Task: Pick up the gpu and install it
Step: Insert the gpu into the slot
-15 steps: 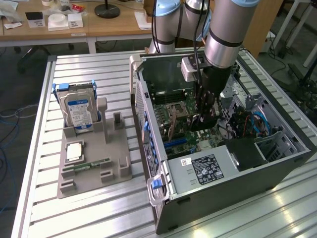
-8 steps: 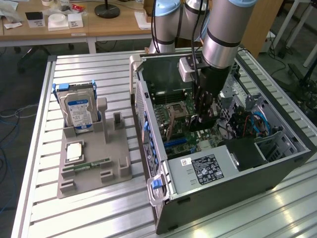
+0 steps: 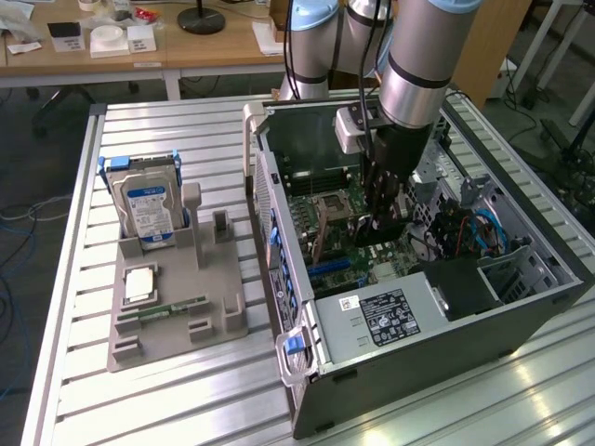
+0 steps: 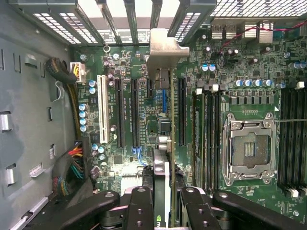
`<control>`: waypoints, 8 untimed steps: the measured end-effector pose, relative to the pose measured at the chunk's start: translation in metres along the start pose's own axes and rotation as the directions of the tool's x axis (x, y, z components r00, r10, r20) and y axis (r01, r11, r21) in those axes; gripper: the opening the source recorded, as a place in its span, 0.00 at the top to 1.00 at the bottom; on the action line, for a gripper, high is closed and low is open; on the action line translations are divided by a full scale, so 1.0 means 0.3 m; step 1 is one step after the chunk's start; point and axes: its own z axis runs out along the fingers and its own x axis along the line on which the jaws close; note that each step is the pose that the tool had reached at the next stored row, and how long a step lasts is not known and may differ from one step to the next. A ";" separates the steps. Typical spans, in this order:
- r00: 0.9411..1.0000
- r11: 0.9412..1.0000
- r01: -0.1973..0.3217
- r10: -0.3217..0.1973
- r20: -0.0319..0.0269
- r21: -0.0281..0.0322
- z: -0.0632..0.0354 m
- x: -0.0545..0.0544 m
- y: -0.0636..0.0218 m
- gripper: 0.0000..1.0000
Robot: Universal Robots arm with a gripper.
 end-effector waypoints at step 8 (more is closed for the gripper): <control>1.000 1.000 -0.001 0.001 -0.001 -0.018 0.000 -0.001 -0.011 0.73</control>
